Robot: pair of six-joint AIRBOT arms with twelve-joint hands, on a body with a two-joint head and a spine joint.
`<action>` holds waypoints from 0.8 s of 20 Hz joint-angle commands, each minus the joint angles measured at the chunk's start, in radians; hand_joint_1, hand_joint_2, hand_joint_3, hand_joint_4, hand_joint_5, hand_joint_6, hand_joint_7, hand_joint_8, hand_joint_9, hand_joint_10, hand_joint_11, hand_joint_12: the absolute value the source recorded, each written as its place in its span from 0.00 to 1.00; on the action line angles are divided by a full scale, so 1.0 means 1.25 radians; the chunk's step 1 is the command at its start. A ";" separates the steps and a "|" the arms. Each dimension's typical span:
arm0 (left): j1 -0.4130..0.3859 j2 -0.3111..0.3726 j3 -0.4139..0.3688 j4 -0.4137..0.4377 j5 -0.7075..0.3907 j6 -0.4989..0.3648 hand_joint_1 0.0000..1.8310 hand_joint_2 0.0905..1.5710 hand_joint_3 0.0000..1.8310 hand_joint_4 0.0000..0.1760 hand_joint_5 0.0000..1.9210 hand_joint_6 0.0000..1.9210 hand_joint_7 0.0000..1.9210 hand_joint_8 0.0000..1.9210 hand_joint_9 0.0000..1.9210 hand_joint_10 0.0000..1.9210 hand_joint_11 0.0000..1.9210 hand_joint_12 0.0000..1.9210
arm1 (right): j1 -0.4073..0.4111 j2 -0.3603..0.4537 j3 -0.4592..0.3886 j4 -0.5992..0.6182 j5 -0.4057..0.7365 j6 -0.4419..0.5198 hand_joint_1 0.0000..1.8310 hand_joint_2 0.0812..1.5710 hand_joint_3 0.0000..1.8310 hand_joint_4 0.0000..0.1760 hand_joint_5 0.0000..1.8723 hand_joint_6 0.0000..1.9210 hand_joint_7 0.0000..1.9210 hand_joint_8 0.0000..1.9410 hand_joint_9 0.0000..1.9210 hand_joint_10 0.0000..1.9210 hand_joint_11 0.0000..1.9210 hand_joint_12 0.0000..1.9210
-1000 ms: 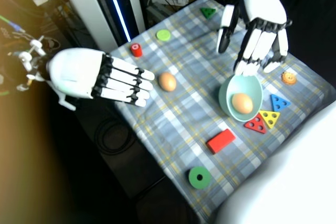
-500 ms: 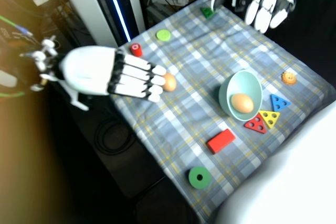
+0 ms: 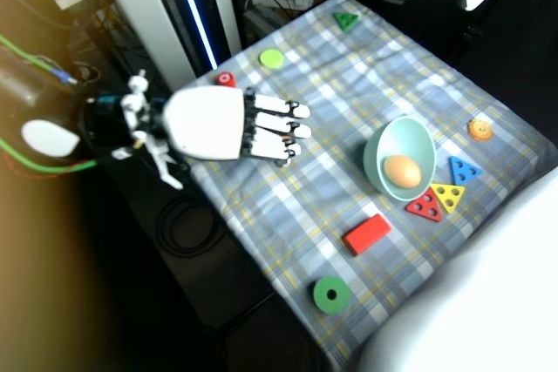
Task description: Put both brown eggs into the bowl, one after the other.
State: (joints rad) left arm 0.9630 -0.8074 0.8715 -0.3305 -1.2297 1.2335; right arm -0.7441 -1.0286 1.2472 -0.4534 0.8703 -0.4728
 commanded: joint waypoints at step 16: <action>0.011 -0.008 0.012 0.012 -0.115 -0.060 0.52 0.53 0.00 0.38 0.23 0.00 0.23 0.00 0.24 0.00 0.00 0.59 | 0.033 -0.035 0.025 0.007 0.030 0.010 0.64 0.61 0.00 0.00 0.43 0.00 0.49 0.01 0.52 0.03 0.34 0.47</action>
State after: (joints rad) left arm 0.9836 -0.8162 0.8845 -0.3248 -1.2507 1.1721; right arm -0.7193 -1.0737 1.2762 -0.4709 0.8131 -0.4667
